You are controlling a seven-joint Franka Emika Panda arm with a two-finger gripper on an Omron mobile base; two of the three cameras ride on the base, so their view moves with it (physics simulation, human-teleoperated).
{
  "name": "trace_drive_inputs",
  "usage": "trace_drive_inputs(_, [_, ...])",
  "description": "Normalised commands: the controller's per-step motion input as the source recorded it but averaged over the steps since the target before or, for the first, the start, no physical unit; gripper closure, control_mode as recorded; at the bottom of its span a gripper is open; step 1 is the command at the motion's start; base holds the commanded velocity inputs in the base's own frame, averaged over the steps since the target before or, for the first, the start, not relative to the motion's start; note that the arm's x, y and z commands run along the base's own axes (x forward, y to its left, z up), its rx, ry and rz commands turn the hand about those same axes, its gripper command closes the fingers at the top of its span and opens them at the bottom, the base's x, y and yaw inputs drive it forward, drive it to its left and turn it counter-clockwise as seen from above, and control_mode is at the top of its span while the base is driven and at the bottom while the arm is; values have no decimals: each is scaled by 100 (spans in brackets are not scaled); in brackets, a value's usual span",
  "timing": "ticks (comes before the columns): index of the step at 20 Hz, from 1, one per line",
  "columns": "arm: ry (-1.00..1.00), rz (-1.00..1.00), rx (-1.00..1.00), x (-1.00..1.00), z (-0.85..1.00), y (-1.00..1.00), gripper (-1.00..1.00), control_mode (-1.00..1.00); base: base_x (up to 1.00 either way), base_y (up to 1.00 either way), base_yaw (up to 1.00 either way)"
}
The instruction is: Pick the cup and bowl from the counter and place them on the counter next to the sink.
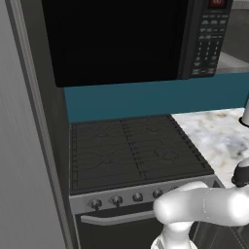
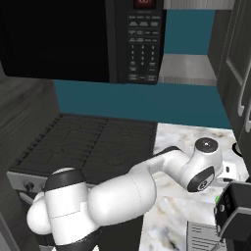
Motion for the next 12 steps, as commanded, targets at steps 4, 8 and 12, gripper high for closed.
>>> trace_drive_inputs(4, [5, 4, 0, 1, -2, -2, -100, -100, 0, 0, 0])
trace_drive_inputs(8, [5, 0, -5, 10, -7, 0, -100, -100, 0, 0, 0])
trace_drive_inputs(12, [11, 0, 0, 25, -9, 0, -100, -100, 0, 0, 0])
